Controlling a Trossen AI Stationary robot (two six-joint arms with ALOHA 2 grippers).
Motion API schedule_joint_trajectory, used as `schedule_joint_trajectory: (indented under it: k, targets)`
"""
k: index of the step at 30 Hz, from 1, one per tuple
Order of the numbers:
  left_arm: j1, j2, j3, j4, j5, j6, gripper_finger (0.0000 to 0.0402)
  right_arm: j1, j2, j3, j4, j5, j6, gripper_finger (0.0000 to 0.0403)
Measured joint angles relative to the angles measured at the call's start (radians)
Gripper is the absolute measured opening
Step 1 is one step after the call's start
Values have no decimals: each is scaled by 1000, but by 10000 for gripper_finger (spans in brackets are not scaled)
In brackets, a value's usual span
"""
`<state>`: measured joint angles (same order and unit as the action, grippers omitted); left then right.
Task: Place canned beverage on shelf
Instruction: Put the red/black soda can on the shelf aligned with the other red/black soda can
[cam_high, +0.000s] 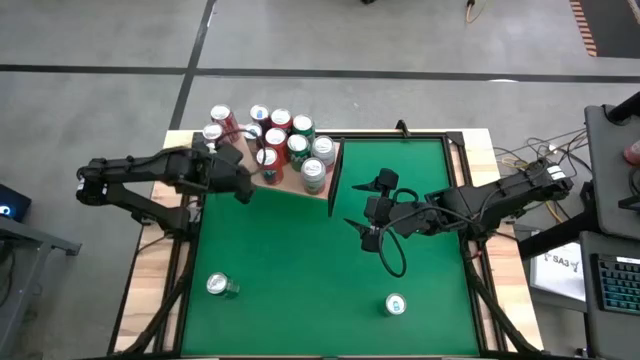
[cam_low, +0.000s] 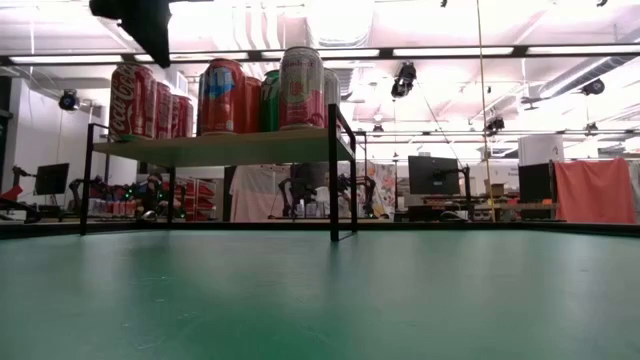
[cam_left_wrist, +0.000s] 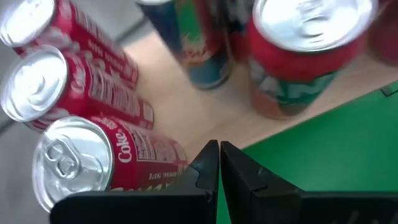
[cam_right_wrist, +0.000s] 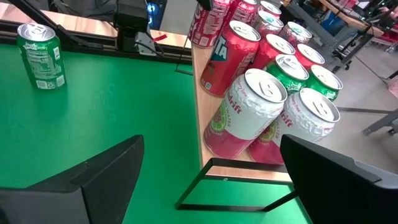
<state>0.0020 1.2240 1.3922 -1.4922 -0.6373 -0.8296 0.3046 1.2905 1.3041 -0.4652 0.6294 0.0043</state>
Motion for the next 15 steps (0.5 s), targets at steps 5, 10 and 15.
schedule_joint_trajectory:
  k: [5, 10, 15]
  targets:
    - [-160, -15, -9, 9, -153, -57, 0, 0, 0, 0, 0, -1, -8, 368]
    - [-371, -32, -54, 15, -318, -240, 0, 0, 0, -12, -1, -2, -19, 368]
    - [-536, -49, -170, 5, -445, -468, 0, 0, 0, -25, 0, -2, -23, 368]
